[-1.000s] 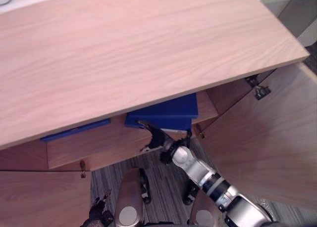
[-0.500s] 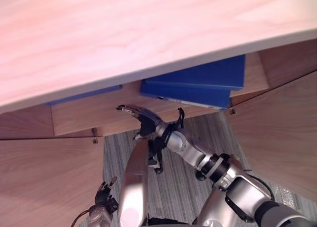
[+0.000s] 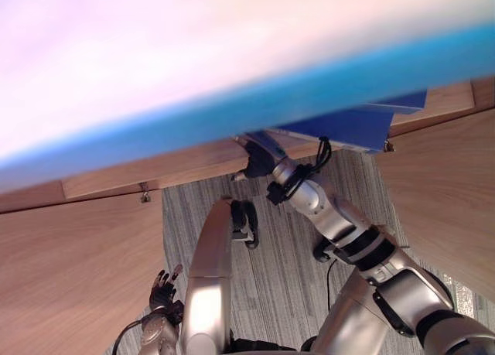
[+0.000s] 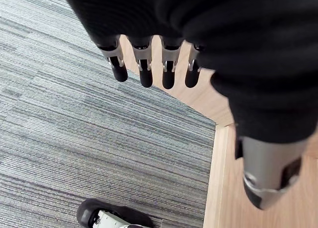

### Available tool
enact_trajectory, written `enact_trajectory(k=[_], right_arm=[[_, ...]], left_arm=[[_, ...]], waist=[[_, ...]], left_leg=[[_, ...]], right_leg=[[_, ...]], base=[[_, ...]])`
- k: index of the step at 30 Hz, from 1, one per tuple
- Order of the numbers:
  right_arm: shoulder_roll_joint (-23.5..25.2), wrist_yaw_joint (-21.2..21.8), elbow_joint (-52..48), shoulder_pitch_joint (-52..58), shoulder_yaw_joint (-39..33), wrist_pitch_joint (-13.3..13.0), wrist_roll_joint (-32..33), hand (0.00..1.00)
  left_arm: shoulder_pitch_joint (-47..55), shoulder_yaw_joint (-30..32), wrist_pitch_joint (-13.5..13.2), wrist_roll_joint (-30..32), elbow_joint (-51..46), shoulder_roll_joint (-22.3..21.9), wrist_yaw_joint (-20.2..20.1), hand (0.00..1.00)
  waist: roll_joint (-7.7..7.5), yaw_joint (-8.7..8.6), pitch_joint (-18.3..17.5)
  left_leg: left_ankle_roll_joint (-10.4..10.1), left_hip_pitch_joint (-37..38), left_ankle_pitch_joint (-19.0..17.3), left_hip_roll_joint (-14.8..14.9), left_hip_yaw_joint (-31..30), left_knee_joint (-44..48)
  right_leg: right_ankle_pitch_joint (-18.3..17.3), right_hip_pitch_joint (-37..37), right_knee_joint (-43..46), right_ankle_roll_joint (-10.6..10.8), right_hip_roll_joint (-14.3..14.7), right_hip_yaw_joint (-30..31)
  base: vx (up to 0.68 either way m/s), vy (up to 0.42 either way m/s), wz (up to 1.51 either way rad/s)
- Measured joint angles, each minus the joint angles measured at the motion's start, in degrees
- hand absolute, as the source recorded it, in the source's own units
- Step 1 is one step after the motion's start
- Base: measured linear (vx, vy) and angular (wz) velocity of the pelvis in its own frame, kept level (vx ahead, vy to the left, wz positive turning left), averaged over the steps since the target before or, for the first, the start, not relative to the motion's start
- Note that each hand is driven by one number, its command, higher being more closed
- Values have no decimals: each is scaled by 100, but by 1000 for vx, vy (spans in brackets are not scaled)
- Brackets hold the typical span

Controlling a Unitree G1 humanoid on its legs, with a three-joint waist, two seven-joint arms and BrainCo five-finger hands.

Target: Walk over to the cabinet, pick up the folder, carry it to the office cabinet, place the folder inside the office cabinet, then close the office cabinet door

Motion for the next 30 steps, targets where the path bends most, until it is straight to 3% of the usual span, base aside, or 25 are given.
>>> enact_trajectory(k=[10,16,21,25,30], right_arm=[[-1233,339,-697,355,-545,-282,5,0],[-1917,626,-883,128,-862,-269,13,0],[-2444,869,-1009,-536,-1003,48,327,0],[-2766,924,-962,-1068,-1304,605,778,0],[-2937,975,-769,-1609,-1314,792,1139,0]], left_arm=[[465,120,5,-33,-782,-22,-71,0],[511,262,49,-24,-1207,-130,-131,0],[529,410,123,-24,-1446,-188,-201,0],[531,466,190,-22,-1592,-235,-251,0],[531,509,244,-21,-1887,-281,-290,0]], waist=[[-225,-95,-104],[-300,-72,-105],[-380,-74,-25],[-381,-53,8],[-381,-28,11]], left_leg=[[-52,-418,-13,0,-42,254],[-119,-667,98,49,-67,258],[-144,-930,245,157,-105,258],[-169,-1014,345,169,-106,245],[-128,-1090,396,243,-108,241]], right_leg=[[-109,-467,327,0,-10,165],[-115,-720,400,-19,1,183],[-77,-967,410,-77,93,137],[-43,-1052,413,-130,100,132],[-3,-1136,411,-191,157,109]], base=[[-11,-6,2],[-44,-18,3],[-40,-17,-3],[0,0,0],[4,-9,-4]])
